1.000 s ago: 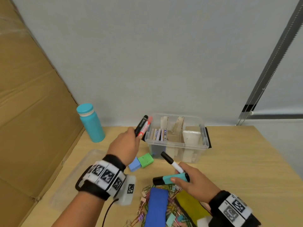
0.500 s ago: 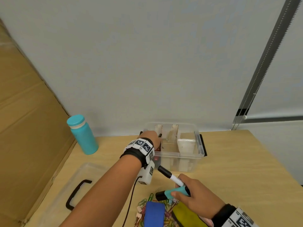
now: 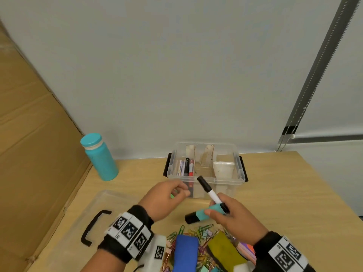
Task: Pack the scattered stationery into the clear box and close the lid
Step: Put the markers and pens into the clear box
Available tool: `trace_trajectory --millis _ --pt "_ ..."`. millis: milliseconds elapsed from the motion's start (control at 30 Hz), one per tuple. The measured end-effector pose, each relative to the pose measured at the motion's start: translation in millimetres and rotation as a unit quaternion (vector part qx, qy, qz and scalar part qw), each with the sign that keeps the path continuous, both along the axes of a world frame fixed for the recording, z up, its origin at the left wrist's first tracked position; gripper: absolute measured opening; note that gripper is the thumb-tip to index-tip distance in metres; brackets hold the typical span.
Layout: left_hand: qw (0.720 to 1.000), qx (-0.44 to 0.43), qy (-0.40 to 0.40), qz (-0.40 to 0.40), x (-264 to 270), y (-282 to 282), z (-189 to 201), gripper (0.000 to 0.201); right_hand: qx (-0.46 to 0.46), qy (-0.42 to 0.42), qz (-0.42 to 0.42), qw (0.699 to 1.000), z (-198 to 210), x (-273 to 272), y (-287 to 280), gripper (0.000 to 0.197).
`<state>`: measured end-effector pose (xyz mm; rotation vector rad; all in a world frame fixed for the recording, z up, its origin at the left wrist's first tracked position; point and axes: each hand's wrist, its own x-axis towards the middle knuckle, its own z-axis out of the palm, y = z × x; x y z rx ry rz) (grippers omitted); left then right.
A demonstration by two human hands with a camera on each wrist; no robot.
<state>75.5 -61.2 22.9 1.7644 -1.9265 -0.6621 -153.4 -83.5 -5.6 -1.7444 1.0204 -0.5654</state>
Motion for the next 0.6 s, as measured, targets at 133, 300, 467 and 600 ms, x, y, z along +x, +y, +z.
trace_trajectory --millis 133,300,467,600 --pt "0.995 0.013 0.003 -0.095 -12.1 12.9 -14.0 0.034 0.021 -0.083 -0.021 0.996 15.2 4.0 -5.1 0.020" --pt "0.997 -0.066 0.019 -0.026 -2.3 -0.7 3.2 0.030 0.022 -0.146 -0.102 0.984 21.9 0.9 -9.4 0.024" --pt "0.975 -0.119 -0.088 0.167 7.8 -47.2 9.0 0.025 -0.021 -0.092 -0.154 0.983 11.8 -6.4 -11.4 0.029" --pt "0.935 -0.079 -0.289 0.191 -6.9 -79.0 -1.9 0.043 -0.082 -0.087 -0.142 0.983 12.9 -2.4 -3.9 0.056"
